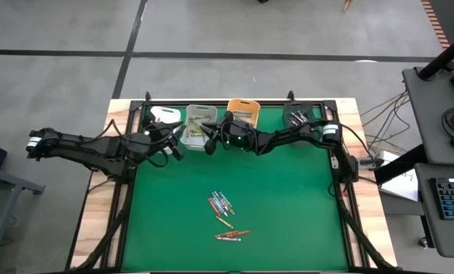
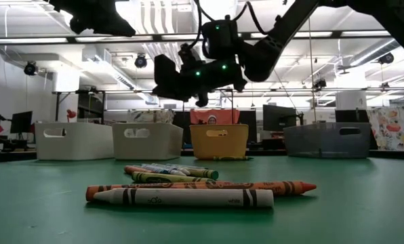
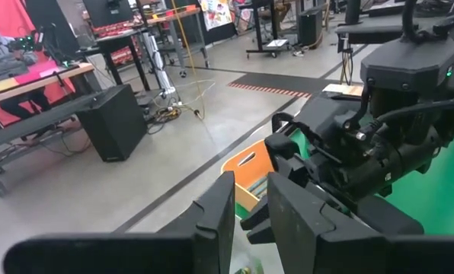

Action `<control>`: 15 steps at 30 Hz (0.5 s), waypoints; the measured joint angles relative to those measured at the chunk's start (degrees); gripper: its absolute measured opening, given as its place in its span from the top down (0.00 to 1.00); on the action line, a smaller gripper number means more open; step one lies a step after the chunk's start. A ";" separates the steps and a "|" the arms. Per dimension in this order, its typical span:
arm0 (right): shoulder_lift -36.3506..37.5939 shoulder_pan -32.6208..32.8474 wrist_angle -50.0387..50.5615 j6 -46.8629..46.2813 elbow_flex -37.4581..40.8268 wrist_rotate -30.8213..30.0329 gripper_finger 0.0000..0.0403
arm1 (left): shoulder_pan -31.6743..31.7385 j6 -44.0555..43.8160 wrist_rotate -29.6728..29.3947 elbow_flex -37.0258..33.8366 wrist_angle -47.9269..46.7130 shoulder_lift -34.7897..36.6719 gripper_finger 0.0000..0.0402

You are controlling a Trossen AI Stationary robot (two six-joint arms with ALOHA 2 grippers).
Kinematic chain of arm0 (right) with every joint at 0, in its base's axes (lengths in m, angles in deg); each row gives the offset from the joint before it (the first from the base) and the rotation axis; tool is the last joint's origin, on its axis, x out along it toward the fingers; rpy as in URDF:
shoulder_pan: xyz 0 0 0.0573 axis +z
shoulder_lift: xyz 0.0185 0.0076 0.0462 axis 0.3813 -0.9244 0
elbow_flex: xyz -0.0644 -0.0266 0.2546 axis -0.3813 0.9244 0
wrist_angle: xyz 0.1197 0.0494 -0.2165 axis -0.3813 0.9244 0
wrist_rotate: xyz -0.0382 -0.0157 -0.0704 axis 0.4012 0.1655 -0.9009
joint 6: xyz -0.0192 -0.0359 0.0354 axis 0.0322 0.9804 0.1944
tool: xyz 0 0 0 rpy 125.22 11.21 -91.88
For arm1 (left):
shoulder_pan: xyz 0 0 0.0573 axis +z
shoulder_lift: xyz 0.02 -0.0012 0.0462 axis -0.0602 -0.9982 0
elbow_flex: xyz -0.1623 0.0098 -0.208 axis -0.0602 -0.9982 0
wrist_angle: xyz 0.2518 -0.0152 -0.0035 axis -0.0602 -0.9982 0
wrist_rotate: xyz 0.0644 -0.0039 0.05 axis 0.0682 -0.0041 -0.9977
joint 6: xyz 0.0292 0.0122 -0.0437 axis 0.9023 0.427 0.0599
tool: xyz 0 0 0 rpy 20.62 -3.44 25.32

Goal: Sort crayons
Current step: Put the blue crayon into the yellow bin

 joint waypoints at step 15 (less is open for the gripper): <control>12.58 4.56 22.93 3.04 0.00 1.92 0.70 | -0.02 -5.61 8.54 0.00 -3.34 -0.09 0.85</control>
